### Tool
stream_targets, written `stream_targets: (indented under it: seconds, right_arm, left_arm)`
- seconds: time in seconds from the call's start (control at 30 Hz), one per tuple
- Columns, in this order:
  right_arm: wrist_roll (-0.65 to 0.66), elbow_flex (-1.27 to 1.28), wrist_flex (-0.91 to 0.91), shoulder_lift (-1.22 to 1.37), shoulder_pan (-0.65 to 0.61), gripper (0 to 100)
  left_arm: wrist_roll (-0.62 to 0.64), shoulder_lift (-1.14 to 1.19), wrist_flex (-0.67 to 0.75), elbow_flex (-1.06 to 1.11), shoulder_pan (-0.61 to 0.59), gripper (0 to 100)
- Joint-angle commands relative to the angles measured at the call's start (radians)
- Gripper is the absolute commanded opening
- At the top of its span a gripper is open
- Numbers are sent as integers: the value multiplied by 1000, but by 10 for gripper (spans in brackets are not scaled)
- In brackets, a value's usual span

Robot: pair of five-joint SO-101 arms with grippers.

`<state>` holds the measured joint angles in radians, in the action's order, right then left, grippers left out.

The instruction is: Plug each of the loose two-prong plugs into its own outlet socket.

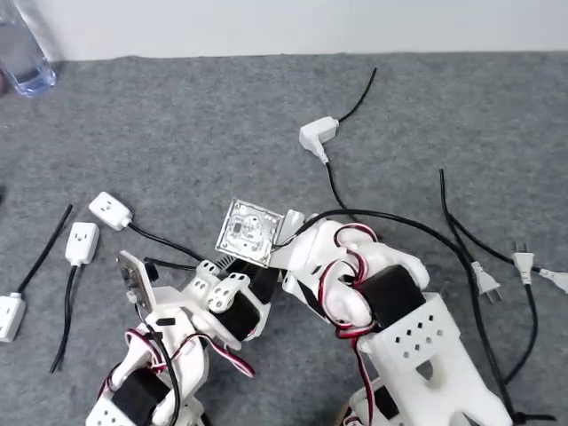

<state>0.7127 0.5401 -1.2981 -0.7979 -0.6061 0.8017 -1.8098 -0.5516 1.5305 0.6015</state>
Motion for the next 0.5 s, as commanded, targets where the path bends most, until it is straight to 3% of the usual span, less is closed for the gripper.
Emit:
stream_targets:
  seconds: [0.0,0.47]
  right_arm:
    - [9,-106,-50,-24,-8,8]
    - [0,-147,-107,-24,-124,8]
  left_arm:
    - [-11,-15,-9,-41,-2,12]
    - [-11,-15,-15,-39,-20,12]
